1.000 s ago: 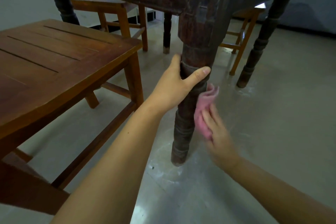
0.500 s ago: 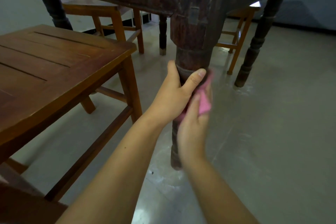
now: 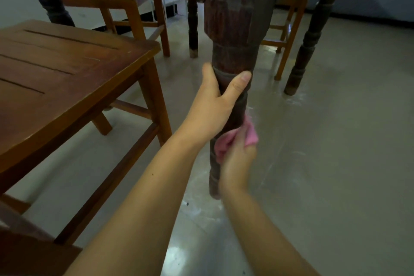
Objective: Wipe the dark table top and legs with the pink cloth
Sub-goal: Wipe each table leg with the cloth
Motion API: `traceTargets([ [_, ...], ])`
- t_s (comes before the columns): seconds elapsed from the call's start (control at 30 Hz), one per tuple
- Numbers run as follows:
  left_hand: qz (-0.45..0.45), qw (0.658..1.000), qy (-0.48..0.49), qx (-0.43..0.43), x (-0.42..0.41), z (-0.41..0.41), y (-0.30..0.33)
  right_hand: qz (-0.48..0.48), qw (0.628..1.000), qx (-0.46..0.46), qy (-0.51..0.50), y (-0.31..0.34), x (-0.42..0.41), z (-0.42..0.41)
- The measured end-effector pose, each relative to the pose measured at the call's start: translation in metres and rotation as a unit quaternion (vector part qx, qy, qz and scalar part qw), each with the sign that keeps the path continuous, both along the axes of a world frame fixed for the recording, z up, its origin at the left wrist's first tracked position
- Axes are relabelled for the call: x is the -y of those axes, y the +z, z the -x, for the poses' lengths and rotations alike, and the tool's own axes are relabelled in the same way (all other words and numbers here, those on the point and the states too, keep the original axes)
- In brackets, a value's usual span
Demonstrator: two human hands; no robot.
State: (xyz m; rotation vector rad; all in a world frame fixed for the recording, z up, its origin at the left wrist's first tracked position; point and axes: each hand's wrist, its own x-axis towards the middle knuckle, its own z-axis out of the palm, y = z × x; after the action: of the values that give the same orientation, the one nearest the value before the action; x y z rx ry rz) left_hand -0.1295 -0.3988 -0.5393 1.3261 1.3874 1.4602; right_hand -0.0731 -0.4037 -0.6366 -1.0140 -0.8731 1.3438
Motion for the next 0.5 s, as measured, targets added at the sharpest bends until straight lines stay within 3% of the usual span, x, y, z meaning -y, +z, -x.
traceTargets([
  [0.03, 0.0, 1.0, 0.002, -0.003, 0.0, 0.0, 0.0, -0.014, 0.999, -0.038, 0.004, -0.002, 0.02, 0.006],
  [0.1, -0.005, 1.0, 0.002, -0.012, 0.002, -0.001, 0.0, -0.051, 0.999, 0.008, -0.005, -0.006, 0.05, 0.017],
  [0.17, -0.005, 1.0, -0.005, -0.01, 0.002, -0.001, 0.0, -0.066, 0.997, -0.007, -0.028, -0.014, 0.037, 0.018],
  [0.3, -0.007, 1.0, 0.003, -0.015, 0.001, -0.002, -0.001, 0.045, 0.997, -0.04, -0.049, -0.026, -0.02, -0.001],
  [0.4, -0.011, 1.0, 0.001, -0.014, 0.001, 0.0, -0.001, 0.116, 0.992, -0.039, 0.016, -0.066, -0.002, -0.003],
  [0.5, -0.012, 1.0, -0.002, -0.014, 0.001, 0.001, -0.002, 0.256, 0.965, 0.033, 0.036, -0.109, 0.024, -0.006],
])
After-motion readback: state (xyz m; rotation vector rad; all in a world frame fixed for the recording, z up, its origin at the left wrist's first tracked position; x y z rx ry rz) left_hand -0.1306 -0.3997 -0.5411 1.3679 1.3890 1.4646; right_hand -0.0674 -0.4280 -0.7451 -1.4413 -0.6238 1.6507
